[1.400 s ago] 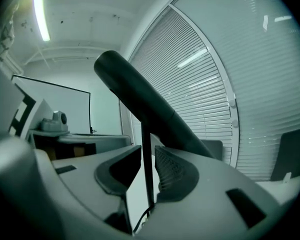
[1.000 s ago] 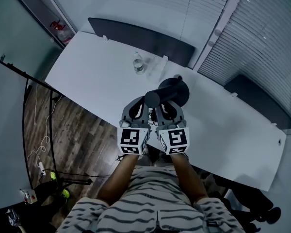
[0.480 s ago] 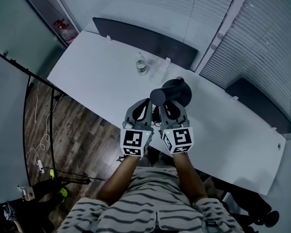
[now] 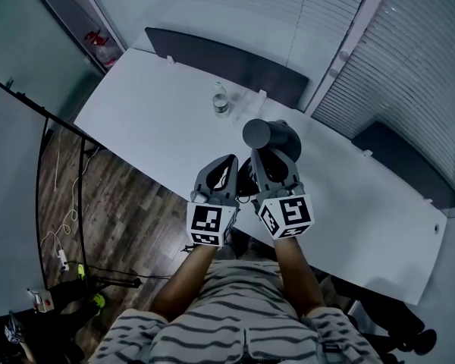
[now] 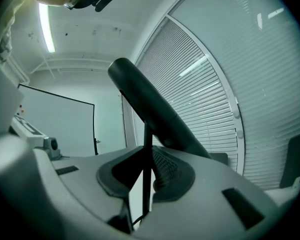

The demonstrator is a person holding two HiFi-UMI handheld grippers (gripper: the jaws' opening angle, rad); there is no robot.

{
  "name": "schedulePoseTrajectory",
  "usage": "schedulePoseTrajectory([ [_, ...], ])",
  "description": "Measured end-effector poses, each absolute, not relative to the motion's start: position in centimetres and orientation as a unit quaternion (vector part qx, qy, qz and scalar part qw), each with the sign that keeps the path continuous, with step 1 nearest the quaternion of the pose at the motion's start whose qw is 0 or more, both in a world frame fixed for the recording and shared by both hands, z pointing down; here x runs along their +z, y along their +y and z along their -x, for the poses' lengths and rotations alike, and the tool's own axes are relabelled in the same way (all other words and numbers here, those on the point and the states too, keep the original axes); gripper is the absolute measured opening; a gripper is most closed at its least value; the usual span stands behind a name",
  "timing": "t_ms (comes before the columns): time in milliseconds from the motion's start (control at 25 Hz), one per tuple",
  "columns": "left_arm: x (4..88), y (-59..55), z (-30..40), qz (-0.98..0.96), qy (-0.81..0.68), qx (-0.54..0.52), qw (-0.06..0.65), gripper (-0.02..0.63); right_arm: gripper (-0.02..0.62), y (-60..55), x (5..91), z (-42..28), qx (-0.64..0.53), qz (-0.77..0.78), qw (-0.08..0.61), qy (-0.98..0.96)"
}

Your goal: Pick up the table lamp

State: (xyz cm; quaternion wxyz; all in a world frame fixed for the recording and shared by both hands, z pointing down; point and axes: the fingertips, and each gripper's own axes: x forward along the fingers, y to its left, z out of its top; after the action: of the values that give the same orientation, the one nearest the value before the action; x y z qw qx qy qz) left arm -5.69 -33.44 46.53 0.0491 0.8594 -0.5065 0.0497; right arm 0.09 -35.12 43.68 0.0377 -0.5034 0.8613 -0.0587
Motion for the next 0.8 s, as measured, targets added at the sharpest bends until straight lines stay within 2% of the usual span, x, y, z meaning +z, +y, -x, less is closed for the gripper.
schedulePoseTrajectory([
  [800,43.7,-32.2,5.6,-0.86,-0.509,0.023,0.031,0.006,0.052,-32.5,34.7,-2.1,-0.016,0.514,0.05,0.856],
])
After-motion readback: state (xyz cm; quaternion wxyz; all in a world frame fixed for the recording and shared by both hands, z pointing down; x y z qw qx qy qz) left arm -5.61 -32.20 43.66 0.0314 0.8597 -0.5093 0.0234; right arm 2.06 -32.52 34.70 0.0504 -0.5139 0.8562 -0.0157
